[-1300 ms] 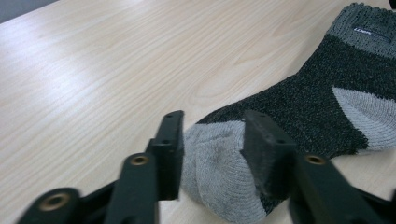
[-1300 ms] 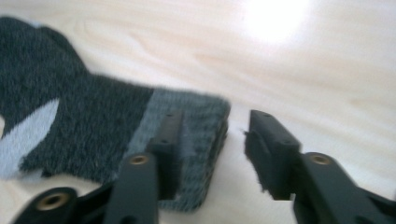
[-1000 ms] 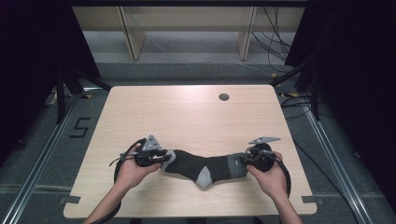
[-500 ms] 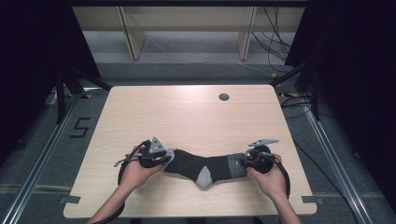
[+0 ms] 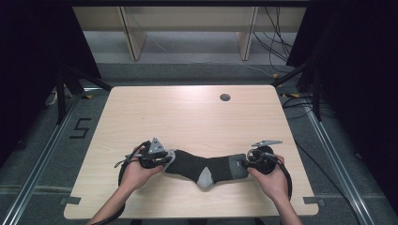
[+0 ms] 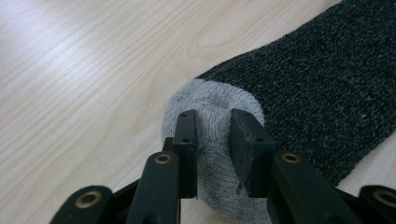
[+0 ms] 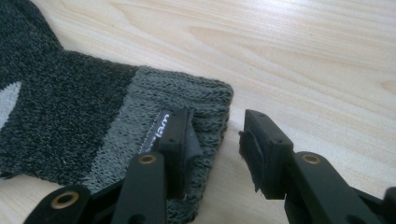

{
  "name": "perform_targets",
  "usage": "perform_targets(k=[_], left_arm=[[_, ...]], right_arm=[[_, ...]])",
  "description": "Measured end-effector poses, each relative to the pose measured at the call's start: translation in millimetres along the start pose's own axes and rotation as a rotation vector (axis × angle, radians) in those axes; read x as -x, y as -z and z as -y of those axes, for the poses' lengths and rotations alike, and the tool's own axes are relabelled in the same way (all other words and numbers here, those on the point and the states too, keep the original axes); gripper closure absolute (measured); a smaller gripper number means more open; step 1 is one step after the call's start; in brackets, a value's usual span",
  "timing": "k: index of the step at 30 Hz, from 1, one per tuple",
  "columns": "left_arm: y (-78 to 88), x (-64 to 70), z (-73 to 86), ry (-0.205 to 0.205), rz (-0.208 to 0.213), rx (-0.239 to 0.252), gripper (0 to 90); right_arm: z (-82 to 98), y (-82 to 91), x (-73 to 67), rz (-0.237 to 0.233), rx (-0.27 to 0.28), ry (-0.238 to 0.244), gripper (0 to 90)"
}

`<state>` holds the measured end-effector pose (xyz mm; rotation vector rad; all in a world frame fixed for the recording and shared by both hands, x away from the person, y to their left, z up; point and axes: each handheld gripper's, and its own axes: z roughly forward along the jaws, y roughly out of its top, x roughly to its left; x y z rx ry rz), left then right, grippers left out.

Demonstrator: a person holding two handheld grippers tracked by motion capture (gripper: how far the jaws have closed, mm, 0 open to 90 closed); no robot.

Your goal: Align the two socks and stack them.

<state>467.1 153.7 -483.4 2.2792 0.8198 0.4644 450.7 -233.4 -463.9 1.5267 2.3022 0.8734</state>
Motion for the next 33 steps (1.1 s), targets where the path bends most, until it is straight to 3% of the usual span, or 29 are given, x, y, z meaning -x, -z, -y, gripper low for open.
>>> perform_targets(k=[4, 8, 10, 11, 13, 14, 15, 16, 17, 21, 22, 24, 31, 33], left_arm=[[-0.7, 1.6, -0.5, 0.007, 0.003, -0.008, 80.6], [3.4, 1.0, -2.9, 0.023, 0.010, -0.005, 83.4], [8.9, -0.7, -6.0, 0.031, 0.013, 0.017, 83.5], [11.8, -1.6, -7.8, 0.036, 0.015, 0.024, 83.5], [15.8, -3.7, -11.5, 0.029, 0.015, 0.030, 83.5], [16.5, -4.3, -12.9, 0.028, 0.012, 0.032, 83.5], [15.8, -4.4, -13.8, 0.035, 0.009, 0.038, 83.4], [15.3, -5.1, -14.6, 0.029, 0.010, 0.032, 83.4], [13.9, -4.9, -14.8, 0.032, 0.011, 0.034, 83.3], [7.1, -5.1, -12.8, 0.025, 0.008, 0.020, 83.0], [5.3, -5.4, -11.6, 0.026, 0.007, 0.016, 82.8], [2.4, -6.5, -9.5, 0.028, 0.009, 0.017, 82.4], [-2.2, -8.6, -5.2, 0.027, 0.006, 0.016, 79.2], [-1.6, -8.8, -4.1, 0.049, 0.004, 0.027, 74.5]], right_arm=[[0.8, -1.0, -2.2, -0.028, 0.011, 0.005, 79.2], [-0.9, 1.4, -6.2, -0.016, 0.007, 0.006, 84.0], [-1.8, 5.7, -6.4, -0.015, 0.004, 0.011, 84.5], [-2.4, 6.8, -5.8, -0.036, 0.009, 0.019, 84.7], [-3.0, 10.0, -7.0, -0.008, -0.003, 0.008, 84.8], [-2.5, 8.8, -7.7, -0.033, 0.042, 0.008, 84.8], [-3.7, 12.1, -7.0, -0.037, 0.005, 0.028, 84.8], [-2.7, 10.2, -8.6, -0.042, 0.021, 0.010, 84.8], [-3.2, 12.0, -9.0, -0.034, -0.007, 0.007, 84.8], [-1.4, 10.1, -6.1, -0.040, -0.008, 0.027, 84.5], [-0.4, 8.2, -6.4, -0.030, 0.002, 0.013, 84.4], [-0.2, 7.0, -3.4, -0.074, -0.047, 0.000, 84.1], [2.0, 1.9, -4.7, -0.066, -0.048, -0.039, 82.8], [2.2, 1.9, -4.9, -0.062, -0.051, -0.050, 79.7]])
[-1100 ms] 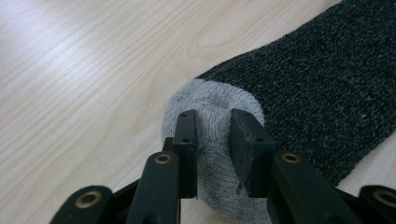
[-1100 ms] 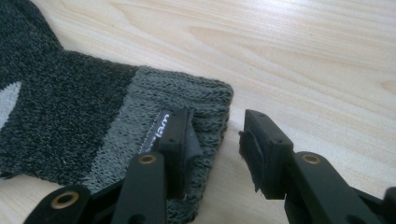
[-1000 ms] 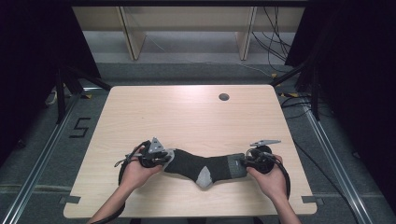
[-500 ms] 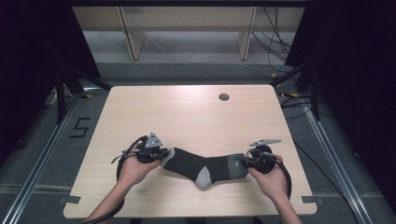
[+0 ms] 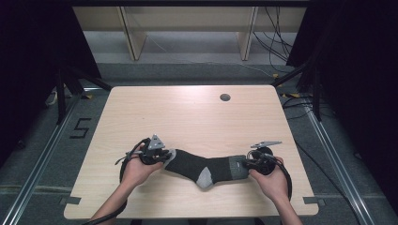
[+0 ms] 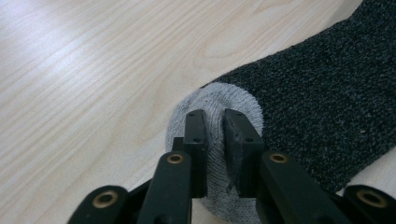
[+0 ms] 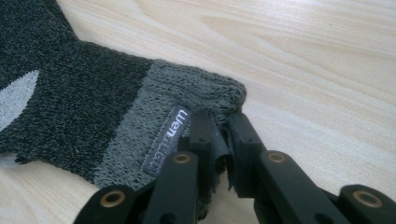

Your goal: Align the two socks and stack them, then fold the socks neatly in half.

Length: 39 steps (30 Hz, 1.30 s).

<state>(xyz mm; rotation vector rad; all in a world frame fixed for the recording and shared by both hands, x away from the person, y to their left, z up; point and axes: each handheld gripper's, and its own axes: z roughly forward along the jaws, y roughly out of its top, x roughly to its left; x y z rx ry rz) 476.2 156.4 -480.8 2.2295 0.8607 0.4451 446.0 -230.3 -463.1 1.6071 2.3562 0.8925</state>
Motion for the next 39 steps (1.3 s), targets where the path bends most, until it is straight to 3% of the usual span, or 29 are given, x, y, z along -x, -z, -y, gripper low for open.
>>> perform_targets(k=[3, 5, 6, 8, 10, 11, 13, 15, 16, 18, 19, 20, 21, 23, 26, 31, 32, 34, 35, 36, 37, 38, 39], left_arm=[[4.5, -2.7, 0.1, 0.018, -0.026, 0.020, 54.7], [10.3, -3.9, 0.3, 0.065, -0.033, 0.042, 43.8], [12.7, -2.7, 0.8, 0.110, -0.045, 0.069, 38.5], [19.4, -4.1, 2.4, 0.139, -0.058, 0.089, 26.9], [25.9, -5.8, 3.9, 0.163, -0.062, 0.111, 22.3], [29.0, -6.3, 4.5, 0.181, -0.064, 0.126, 21.5], [34.8, -8.7, 4.9, 0.209, -0.052, 0.156, 20.6], [38.2, -9.4, 4.8, 0.239, -0.039, 0.184, 19.8], [39.0, -9.4, 4.8, 0.243, -0.039, 0.192, 19.8], [39.7, -9.4, 4.8, 0.237, -0.042, 0.195, 19.8], [39.9, -9.5, 4.8, 0.235, -0.037, 0.193, 20.0], [39.9, -9.5, 5.0, 0.237, -0.030, 0.197, 20.9], [41.0, -10.0, 5.1, 0.228, -0.029, 0.182, 21.5], [40.3, -9.5, 5.5, 0.228, -0.023, 0.193, 21.3], [40.0, -7.0, 5.6, 0.247, -0.020, 0.211, 20.9], [42.4, -7.4, 6.9, 0.247, -0.039, 0.209, 20.8], [43.1, -8.5, 7.6, 0.234, -0.033, 0.198, 20.8], [40.9, -6.7, 8.3, 0.254, -0.031, 0.216, 21.2], [40.9, -6.6, 8.7, 0.256, -0.028, 0.204, 22.5], [40.7, -7.5, 9.5, 0.247, -0.018, 0.194, 23.8], [39.6, -7.3, 10.3, 0.245, -0.019, 0.200, 24.2], [38.3, -6.8, 10.5, 0.260, -0.009, 0.205, 24.7], [37.6, -6.8, 10.9, 0.269, -0.005, 0.203, 25.5]], right_arm=[[-0.8, 2.0, 4.6, 0.004, 0.010, 0.029, 66.4], [-1.4, 5.1, 6.5, 0.011, 0.037, 0.023, 57.3], [-1.6, 6.8, 6.7, 0.019, 0.056, 0.021, 54.2], [-1.5, 10.4, 5.0, 0.030, 0.090, 0.001, 50.0], [-2.5, 14.3, 5.2, 0.018, 0.096, 0.008, 47.1], [-2.9, 16.2, 3.1, 0.049, 0.091, -0.005, 45.8], [-4.2, 17.1, 7.4, 0.025, 0.132, 0.024, 43.2], [-4.7, 20.1, 6.2, 0.032, 0.132, -0.013, 40.9], [-5.4, 20.5, 8.4, 0.043, 0.122, -0.010, 40.5], [-5.0, 21.3, 8.1, 0.047, 0.108, -0.038, 40.1], [-4.6, 20.1, 10.5, 0.039, 0.124, -0.013, 39.8], [-3.7, 20.8, 9.8, 0.040, 0.109, -0.035, 39.7], [-2.9, 18.9, 11.1, 0.028, 0.125, -0.027, 39.7], [-1.2, 18.7, 13.7, 0.052, 0.110, -0.018, 39.4], [0.0, 19.2, 13.4, 0.019, 0.108, -0.032, 38.9], [0.3, 18.9, 13.2, 0.026, 0.106, -0.039, 38.5], [0.1, 18.8, 13.7, 0.030, 0.104, -0.032, 38.5], [0.5, 18.5, 15.3, 0.023, 0.101, -0.004, 38.5], [0.9, 17.4, 14.2, 0.050, 0.100, -0.013, 38.8], [1.1, 16.9, 12.2, 0.022, 0.112, -0.021, 39.5], [1.4, 17.2, 8.9, 0.044, 0.089, -0.052, 40.3], [1.4, 16.8, 7.0, 0.015, 0.094, -0.062, 41.3], [1.0, 16.9, 8.6, 0.019, 0.083, -0.025, 42.4]])
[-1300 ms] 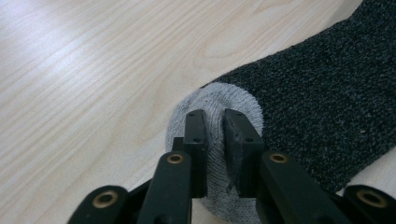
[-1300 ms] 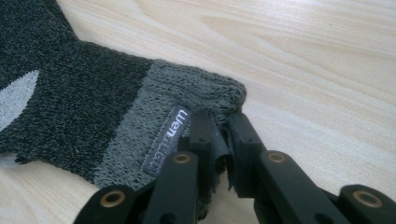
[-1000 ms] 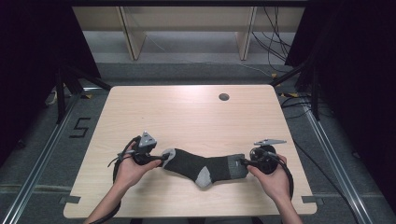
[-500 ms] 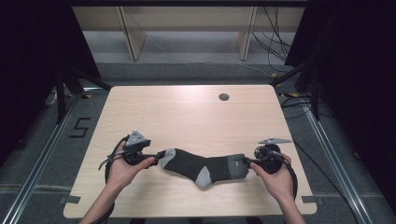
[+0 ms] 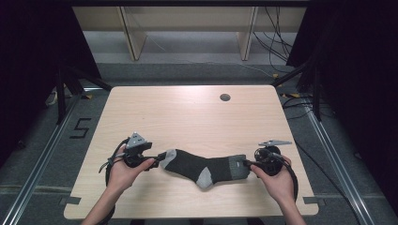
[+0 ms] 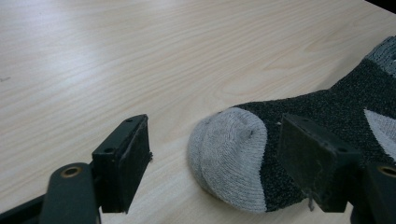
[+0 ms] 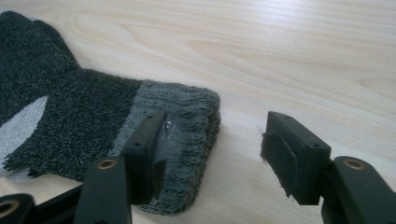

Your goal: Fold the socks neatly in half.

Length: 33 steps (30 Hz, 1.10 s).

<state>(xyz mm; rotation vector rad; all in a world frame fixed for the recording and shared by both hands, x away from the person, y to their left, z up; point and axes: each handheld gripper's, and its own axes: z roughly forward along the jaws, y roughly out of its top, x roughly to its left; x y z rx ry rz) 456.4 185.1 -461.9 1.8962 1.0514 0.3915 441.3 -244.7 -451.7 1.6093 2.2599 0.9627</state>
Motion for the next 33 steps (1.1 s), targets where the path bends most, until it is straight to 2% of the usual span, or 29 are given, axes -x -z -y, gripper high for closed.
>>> perform_targets(k=[1, 3, 4, 5, 6, 7, 8, 9, 10, 11, 14, 15, 16, 17, 18, 19, 20, 21, 22, 23, 24, 25, 27, 28, 29, 30, 31, 32, 33], left_arm=[[-1.2, 0.0, 0.5, 0.006, -0.003, 0.005, 26.3], [-2.6, -1.7, 0.2, -0.005, -0.001, -0.007, 28.6], [-4.4, -0.8, -0.2, 0.009, -0.003, 0.005, 29.2], [-4.9, -1.8, -0.8, -0.001, 0.003, 0.000, 30.2], [-6.8, -0.2, -1.5, 0.021, -0.003, 0.009, 30.8], [-8.5, -0.1, -1.8, 0.025, -0.001, 0.012, 31.0], [-9.4, 0.0, -2.6, 0.022, -0.003, 0.001, 31.2], [-11.0, 0.5, -2.9, 0.033, 0.004, 0.004, 31.2], [-11.1, 0.4, -3.1, 0.024, 0.002, -0.005, 31.3], [-12.2, 2.0, -3.4, 0.040, 0.001, -0.003, 31.4], [-13.0, 3.5, -1.5, 0.058, -0.004, -0.011, 31.6], [-12.9, 3.8, -0.4, 0.062, -0.001, -0.010, 31.8], [-12.0, 4.3, 0.7, 0.071, 0.003, -0.016, 31.9], [-11.1, 4.1, 1.9, 0.069, 0.002, -0.018, 32.0], [-10.3, 3.7, 3.3, 0.073, 0.004, -0.018, 32.1], [-8.8, 2.6, 4.6, 0.067, 0.000, -0.033, 32.1], [-9.8, 2.5, 6.4, 0.081, 0.000, -0.025, 32.1], [-11.0, 1.2, 8.0, 0.090, 0.004, -0.031, 32.2], [-12.6, 0.2, 9.7, 0.100, -0.001, -0.037, 32.2], [-14.1, -2.5, 10.9, 0.090, -0.002, -0.058, 32.5], [-17.4, -3.3, 12.6, 0.113, 0.002, -0.057, 33.1], [-19.4, -5.8, 13.8, 0.108, 0.009, -0.074, 33.9], [-25.7, -6.2, 16.2, 0.140, 0.017, -0.069, 34.9], [-27.0, -7.6, 17.1, 0.131, 0.020, -0.092, 34.9], [-30.3, -6.5, 17.8, 0.145, 0.024, -0.086, 35.1], [-31.9, -7.2, 18.5, 0.134, 0.026, -0.097, 35.3], [-33.1, -7.1, 18.6, 0.133, 0.027, -0.104, 35.3], [-35.4, -5.6, 18.8, 0.154, 0.029, -0.089, 35.3], [-35.4, -6.3, 18.5, 0.142, 0.027, -0.102, 35.3]], right_arm=[[-0.1, -2.3, 2.1, -0.037, 0.007, 0.008, 43.2], [-0.3, -3.7, -0.1, -0.046, -0.014, -0.005, 44.4], [-0.4, -5.2, 0.3, -0.029, -0.016, 0.002, 44.5], [-0.7, -4.5, -2.4, 0.016, -0.037, -0.009, 44.7], [-1.3, -4.1, -0.2, -0.004, -0.033, 0.015, 44.8], [-1.4, -2.9, 0.8, 0.000, -0.059, 0.016, 44.8], [-1.2, -2.9, -0.4, -0.019, -0.045, -0.001, 44.8], [-0.6, -3.0, -0.3, -0.009, -0.035, 0.000, 44.9], [-0.1, -2.2, -0.3, -0.010, -0.036, -0.001, 45.1], [0.3, -1.3, -0.4, -0.008, -0.040, -0.006, 45.3], [3.0, 1.2, -3.2, -0.009, -0.030, -0.044, 45.6], [3.1, 1.8, 2.9, -0.028, -0.021, 0.022, 45.8], [4.3, 2.7, 2.4, -0.003, -0.029, 0.010, 46.1], [6.1, 3.3, -2.5, -0.013, -0.015, -0.042, 46.6], [7.3, 5.0, 0.7, -0.016, -0.026, -0.006, 46.9], [9.6, 6.2, -3.4, -0.025, -0.032, -0.052, 47.4], [11.1, 6.6, -2.2, -0.013, -0.038, -0.030, 48.2], [13.0, 6.0, -5.0, -0.023, -0.042, -0.064, 48.5], [13.9, 6.6, -1.3, -0.046, -0.062, -0.023, 48.6], [15.4, 5.0, -3.0, -0.026, -0.057, -0.034, 49.0], [16.2, 4.5, -2.2, -0.032, -0.072, -0.027, 49.1], [17.6, 3.4, -3.7, -0.031, -0.062, -0.040, 49.1], [18.7, 1.1, -2.1, -0.016, -0.064, -0.010, 49.5], [18.9, 0.5, -3.8, -0.010, -0.057, -0.028, 49.6], [18.4, -0.4, -2.7, -0.011, -0.079, -0.019, 49.8], [18.7, -1.6, -4.1, -0.023, -0.073, -0.032, 50.0], [18.5, -2.4, -5.9, -0.009, -0.086, -0.052, 50.2], [18.7, -3.8, -3.0, -0.017, -0.063, -0.011, 50.6], [18.7, -5.1, -3.9, -0.004, -0.077, -0.025, 51.1]])
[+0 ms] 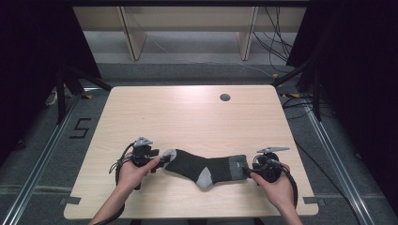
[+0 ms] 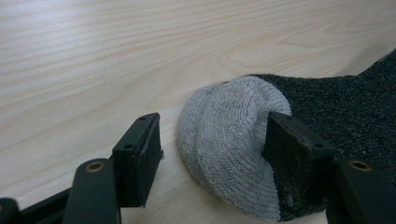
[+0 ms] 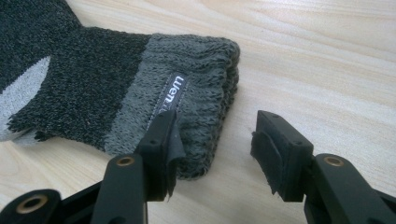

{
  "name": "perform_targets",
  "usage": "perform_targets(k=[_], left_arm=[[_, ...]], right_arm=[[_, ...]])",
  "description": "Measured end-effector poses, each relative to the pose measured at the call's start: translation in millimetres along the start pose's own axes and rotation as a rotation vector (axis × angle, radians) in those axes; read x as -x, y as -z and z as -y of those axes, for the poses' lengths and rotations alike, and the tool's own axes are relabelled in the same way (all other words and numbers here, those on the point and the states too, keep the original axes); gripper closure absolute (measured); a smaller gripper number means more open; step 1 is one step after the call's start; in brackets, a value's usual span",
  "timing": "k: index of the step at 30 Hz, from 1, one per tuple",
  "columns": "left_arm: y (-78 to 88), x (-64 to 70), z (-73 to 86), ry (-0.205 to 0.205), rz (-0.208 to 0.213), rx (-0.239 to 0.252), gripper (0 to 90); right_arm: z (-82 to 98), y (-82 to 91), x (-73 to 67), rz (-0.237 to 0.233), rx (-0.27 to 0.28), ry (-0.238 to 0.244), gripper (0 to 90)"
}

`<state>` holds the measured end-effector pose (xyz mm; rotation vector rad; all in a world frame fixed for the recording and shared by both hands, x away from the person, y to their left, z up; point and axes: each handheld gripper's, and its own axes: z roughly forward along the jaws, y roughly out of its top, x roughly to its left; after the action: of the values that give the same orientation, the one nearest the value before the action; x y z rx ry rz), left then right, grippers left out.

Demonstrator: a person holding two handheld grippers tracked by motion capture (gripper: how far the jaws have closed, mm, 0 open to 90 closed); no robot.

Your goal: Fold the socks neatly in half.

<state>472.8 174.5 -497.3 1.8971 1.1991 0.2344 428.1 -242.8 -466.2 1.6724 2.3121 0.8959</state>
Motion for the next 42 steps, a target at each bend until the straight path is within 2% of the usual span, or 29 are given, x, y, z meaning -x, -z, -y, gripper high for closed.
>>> perform_targets(k=[2, 3, 4, 5, 6, 7, 8, 9, 10, 11, 12, 13, 14, 17, 19, 21, 22, 23, 24, 25, 28, 29, 31, 32, 33, 35, 37, 38, 42], left_arm=[[-1.3, -0.2, -0.6, 0.005, 0.009, -0.009, 35.3], [-2.3, -0.4, -0.2, 0.014, 0.015, -0.013, 35.3], [-3.4, -1.3, 0.1, 0.011, 0.022, -0.019, 35.4], [-6.1, -0.2, 1.2, 0.035, 0.031, -0.015, 35.6], [-6.8, -2.1, 2.2, 0.020, 0.041, -0.041, 35.8], [-8.8, -2.1, 3.5, 0.031, 0.048, -0.046, 36.2], [-10.9, -1.5, 4.6, 0.050, 0.064, -0.020, 37.1], [-11.3, -1.3, 4.6, 0.058, 0.067, -0.017, 39.3], [-10.7, -2.5, 3.8, 0.049, 0.067, -0.033, 40.1], [-10.9, -2.8, 3.5, 0.049, 0.071, -0.036, 41.5], [-10.8, -3.6, 3.2, 0.046, 0.078, -0.040, 44.1], [-10.9, -4.2, 3.1, 0.050, 0.087, -0.044, 46.8], [-12.0, -3.3, 3.4, 0.069, 0.090, -0.028, 49.2], [-11.8, -4.9, 3.6, 0.079, 0.108, -0.034, 56.4], [-10.7, -4.7, 3.5, 0.084, 0.116, -0.025, 63.0], [-9.3, -3.8, 2.6, 0.074, 0.114, -0.024, 67.8], [-8.3, -3.1, 2.0, 0.074, 0.111, -0.022, 68.9], [-7.3, -2.7, 1.4, 0.071, 0.107, -0.019, 69.7], [-5.9, -2.7, 0.7, 0.068, 0.106, -0.019, 70.3], [-4.8, -2.5, 0.4, 0.070, 0.102, -0.013, 70.7], [0.9, -3.1, -1.2, 0.074, 0.100, 0.000, 71.1], [3.1, -3.3, -2.0, 0.071, 0.099, 0.006, 71.1], [7.2, -2.7, -4.0, 0.072, 0.098, 0.020, 71.2], [9.2, -3.1, -5.3, 0.060, 0.100, 0.026, 71.2], [11.2, -1.9, -6.4, 0.071, 0.099, 0.030, 71.2], [13.9, -1.5, -8.6, 0.060, 0.102, 0.042, 71.3], [16.4, -0.3, -10.3, 0.061, 0.107, 0.047, 71.3], [17.4, 0.4, -11.1, 0.061, 0.107, 0.052, 71.3], [21.5, 3.7, -14.5, 0.055, 0.111, 0.070, 71.2]], right_arm=[[-0.8, -0.6, -1.4, -0.023, -0.006, -0.032, 51.7], [-1.1, -0.4, 1.7, -0.024, -0.009, 0.008, 52.0], [-0.6, -1.1, 1.2, -0.027, -0.004, -0.003, 52.5], [-0.5, -1.4, 1.8, -0.015, 0.000, 0.008, 53.2], [0.1, -2.3, 0.0, -0.025, 0.005, -0.020, 54.2], [-0.1, -3.5, 1.8, -0.011, 0.006, -0.006, 55.6], [-0.5, -3.4, -0.1, -0.032, -0.013, -0.029, 57.2], [-0.9, -3.0, 0.3, -0.035, -0.020, -0.020, 58.6], [-0.8, -5.0, 2.8, -0.032, 0.008, 0.020, 59.8], [-1.5, -3.9, 0.4, -0.057, -0.024, -0.020, 61.2], [-2.5, -4.9, 3.1, -0.047, -0.023, 0.021, 62.0], [-2.8, -5.9, 3.6, -0.041, -0.017, 0.032, 62.4], [-3.8, -5.8, 2.7, -0.051, -0.036, 0.013, 62.6], [-3.9, -7.8, 2.2, -0.040, -0.012, 0.006, 62.7], [-3.7, -8.9, 0.8, -0.060, -0.023, -0.022, 62.7], [-5.0, -9.8, 4.7, -0.042, -0.025, 0.015, 62.6], [-5.1, -10.1, 4.6, -0.034, -0.022, 0.015, 62.6], [-5.0, -10.7, 3.3, -0.032, -0.017, 0.002, 62.6], [-5.5, -10.3, 3.0, -0.057, -0.024, 0.015, 62.6], [-6.7, -11.2, 1.9, -0.054, -0.028, 0.003, 62.6], [-8.7, -12.8, 1.1, -0.045, -0.023, 0.021, 62.7], [-8.4, -12.6, -3.7, -0.053, -0.021, -0.021, 62.7], [-10.8, -14.4, -0.9, -0.054, -0.025, 0.034, 63.8], [-11.2, -15.5, -3.0, -0.039, -0.021, 0.028, 64.4], [-12.2, -15.5, -2.9, -0.050, -0.023, 0.045, 65.3], [-12.9, -15.7, -4.4, -0.041, -0.020, 0.060, 67.3], [-13.0, -16.4, -6.7, -0.059, -0.013, 0.052, 69.9], [-13.5, -16.1, -5.8, -0.057, -0.013, 0.070, 71.0], [-13.8, -15.6, -6.9, -0.052, -0.016, 0.071, 72.9]])
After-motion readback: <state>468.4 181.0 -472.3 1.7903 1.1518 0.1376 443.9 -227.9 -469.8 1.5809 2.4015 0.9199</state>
